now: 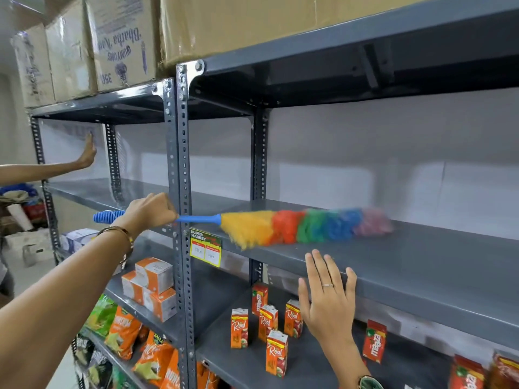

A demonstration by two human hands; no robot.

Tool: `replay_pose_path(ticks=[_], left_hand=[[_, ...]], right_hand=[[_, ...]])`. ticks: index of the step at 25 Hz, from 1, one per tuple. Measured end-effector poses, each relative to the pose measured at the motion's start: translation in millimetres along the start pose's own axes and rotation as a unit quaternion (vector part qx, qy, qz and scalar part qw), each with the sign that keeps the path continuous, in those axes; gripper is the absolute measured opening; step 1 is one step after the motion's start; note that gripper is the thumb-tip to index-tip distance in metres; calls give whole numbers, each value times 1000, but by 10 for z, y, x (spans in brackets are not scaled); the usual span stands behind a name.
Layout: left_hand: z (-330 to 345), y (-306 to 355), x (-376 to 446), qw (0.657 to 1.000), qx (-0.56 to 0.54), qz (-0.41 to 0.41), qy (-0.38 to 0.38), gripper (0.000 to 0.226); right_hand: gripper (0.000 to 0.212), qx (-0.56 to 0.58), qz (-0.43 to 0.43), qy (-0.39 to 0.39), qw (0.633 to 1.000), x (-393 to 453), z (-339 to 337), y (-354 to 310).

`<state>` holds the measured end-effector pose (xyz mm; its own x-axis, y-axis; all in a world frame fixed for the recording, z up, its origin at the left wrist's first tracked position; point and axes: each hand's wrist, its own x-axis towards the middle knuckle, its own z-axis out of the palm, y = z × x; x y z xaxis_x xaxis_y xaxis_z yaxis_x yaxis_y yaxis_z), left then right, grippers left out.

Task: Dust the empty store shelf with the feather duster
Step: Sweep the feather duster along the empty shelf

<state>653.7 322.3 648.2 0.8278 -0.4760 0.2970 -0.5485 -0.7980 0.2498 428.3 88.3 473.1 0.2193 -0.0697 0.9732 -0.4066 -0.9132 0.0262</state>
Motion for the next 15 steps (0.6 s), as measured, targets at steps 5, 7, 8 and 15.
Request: replay_pose_path(ticks=[5,7,8,15], left_hand=[[-36,167,11,998,9,33,62,25],[10,106,-39,998,-13,46,27,25],[54,96,-64,999,-5,45,28,26],[-14,210,-135,994,-33,93,54,24]], right_hand=[[52,-5,1,3,1000,-5,36,-6],[49,-18,-10,9,1000,-18,50,10],[48,-23,-17,6,1000,-22,55,26],[49,-32,-29,-18,999,-42,13,69]])
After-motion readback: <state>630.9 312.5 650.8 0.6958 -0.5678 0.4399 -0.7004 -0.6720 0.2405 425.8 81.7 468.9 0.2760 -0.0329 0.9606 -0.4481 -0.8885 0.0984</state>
